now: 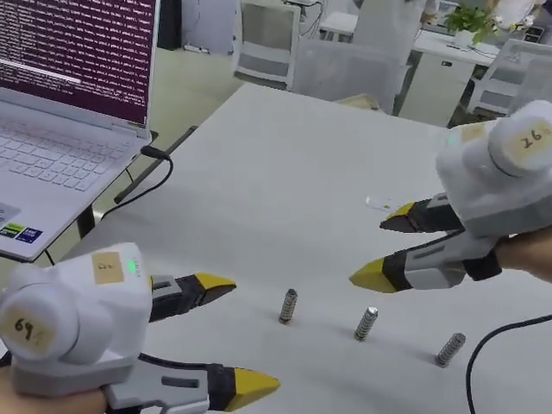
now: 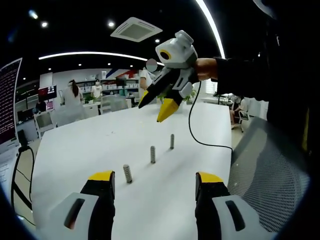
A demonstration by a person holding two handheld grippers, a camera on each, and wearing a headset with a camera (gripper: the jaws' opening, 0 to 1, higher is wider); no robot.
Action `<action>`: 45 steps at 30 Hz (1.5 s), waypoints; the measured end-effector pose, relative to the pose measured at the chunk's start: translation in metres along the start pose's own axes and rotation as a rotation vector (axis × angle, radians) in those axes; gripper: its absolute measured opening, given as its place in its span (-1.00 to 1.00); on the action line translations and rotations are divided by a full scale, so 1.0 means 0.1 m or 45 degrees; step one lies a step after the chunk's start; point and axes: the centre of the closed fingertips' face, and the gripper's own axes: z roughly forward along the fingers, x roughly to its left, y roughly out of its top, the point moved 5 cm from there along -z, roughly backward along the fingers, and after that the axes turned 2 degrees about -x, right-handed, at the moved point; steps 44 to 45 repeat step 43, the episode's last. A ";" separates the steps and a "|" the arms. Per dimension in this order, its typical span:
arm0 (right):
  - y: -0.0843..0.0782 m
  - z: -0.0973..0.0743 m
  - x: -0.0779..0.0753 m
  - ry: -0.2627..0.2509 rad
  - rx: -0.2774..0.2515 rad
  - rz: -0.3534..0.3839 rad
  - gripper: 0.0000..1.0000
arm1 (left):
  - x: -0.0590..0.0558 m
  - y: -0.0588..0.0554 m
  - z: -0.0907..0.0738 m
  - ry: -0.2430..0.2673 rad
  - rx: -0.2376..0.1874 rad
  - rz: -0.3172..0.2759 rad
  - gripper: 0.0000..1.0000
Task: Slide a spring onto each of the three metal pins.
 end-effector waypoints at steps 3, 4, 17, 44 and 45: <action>-0.19 -0.16 -0.03 -0.046 -0.002 0.048 0.00 | -0.01 0.02 0.00 0.005 -0.005 -0.007 0.23; -0.24 -0.20 -0.04 -0.060 -0.007 0.062 0.00 | -0.01 0.04 0.00 0.008 -0.012 -0.013 0.23; -0.97 -0.73 -0.02 -0.170 -0.092 0.274 -0.02 | -0.10 0.12 0.04 0.038 -0.011 -0.031 0.27; -1.67 -0.82 0.31 -0.262 -0.275 0.482 0.34 | -0.29 0.10 0.10 0.103 0.034 -0.082 0.42; -1.67 -0.82 0.31 -0.262 -0.275 0.482 0.34 | -0.29 0.10 0.10 0.103 0.034 -0.082 0.42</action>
